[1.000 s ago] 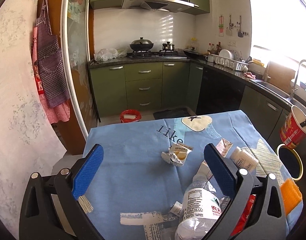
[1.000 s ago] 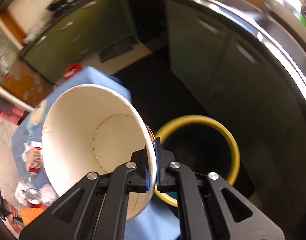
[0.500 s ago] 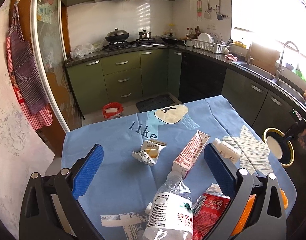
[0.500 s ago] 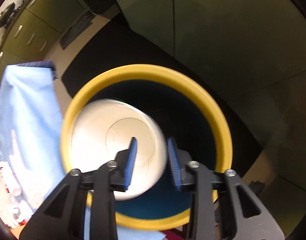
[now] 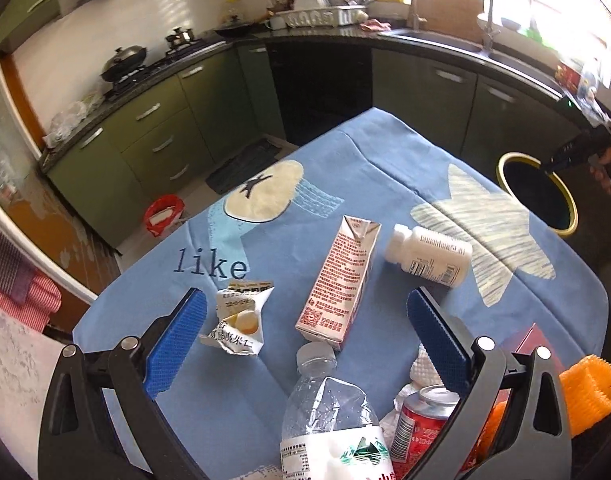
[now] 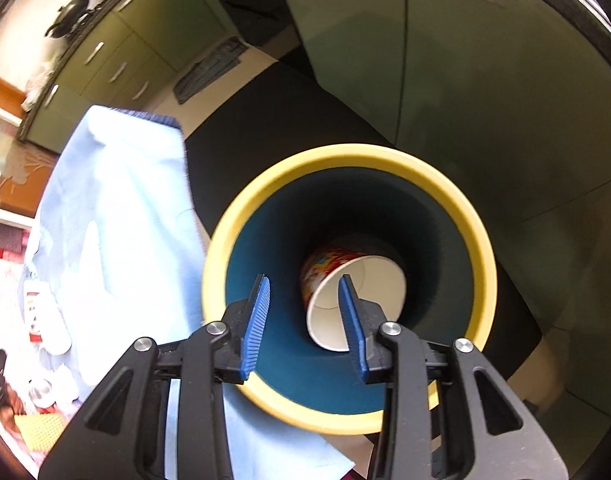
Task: Collect trash
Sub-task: 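Grasp the white milk carton with the left gripper, then carry the milk carton over the bin and open the left gripper, then grasp the white pill bottle with the right gripper, then carry the pill bottle over the bin and release it, then grasp the orange foam net sleeve with the left gripper, then carry the orange foam sleeve over the bin and release it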
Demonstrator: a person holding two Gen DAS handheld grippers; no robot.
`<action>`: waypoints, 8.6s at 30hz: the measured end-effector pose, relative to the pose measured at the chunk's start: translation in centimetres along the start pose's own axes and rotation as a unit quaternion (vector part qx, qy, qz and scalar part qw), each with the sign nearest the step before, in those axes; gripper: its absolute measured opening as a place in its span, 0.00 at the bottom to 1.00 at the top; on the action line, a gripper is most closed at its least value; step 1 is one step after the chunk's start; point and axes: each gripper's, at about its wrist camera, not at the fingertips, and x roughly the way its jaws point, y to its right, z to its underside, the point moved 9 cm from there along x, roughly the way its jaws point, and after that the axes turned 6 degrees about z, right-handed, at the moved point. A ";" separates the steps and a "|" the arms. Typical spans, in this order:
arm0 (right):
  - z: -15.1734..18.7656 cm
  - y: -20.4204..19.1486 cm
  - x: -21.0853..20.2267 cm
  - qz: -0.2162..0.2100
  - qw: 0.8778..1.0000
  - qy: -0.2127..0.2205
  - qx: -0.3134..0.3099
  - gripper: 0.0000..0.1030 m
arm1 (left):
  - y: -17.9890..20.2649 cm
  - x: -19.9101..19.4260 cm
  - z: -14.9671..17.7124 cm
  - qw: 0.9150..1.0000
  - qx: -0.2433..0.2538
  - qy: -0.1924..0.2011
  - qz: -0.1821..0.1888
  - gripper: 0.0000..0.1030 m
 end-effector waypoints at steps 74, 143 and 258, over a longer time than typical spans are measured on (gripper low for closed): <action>9.7 16.4 -5.6 -0.045 0.995 0.072 0.048 0.37 | 46.0 14.5 -20.8 0.934 0.265 -0.109 0.214 0.63; 11.5 -28.4 -5.1 -0.142 0.919 0.103 -0.353 0.43 | 12.2 -13.6 12.4 0.970 -0.164 0.176 -0.042 0.90; 13.4 11.8 -5.9 -0.114 0.970 0.207 0.058 0.65 | 43.1 18.6 -21.4 0.984 0.034 0.031 0.170 0.61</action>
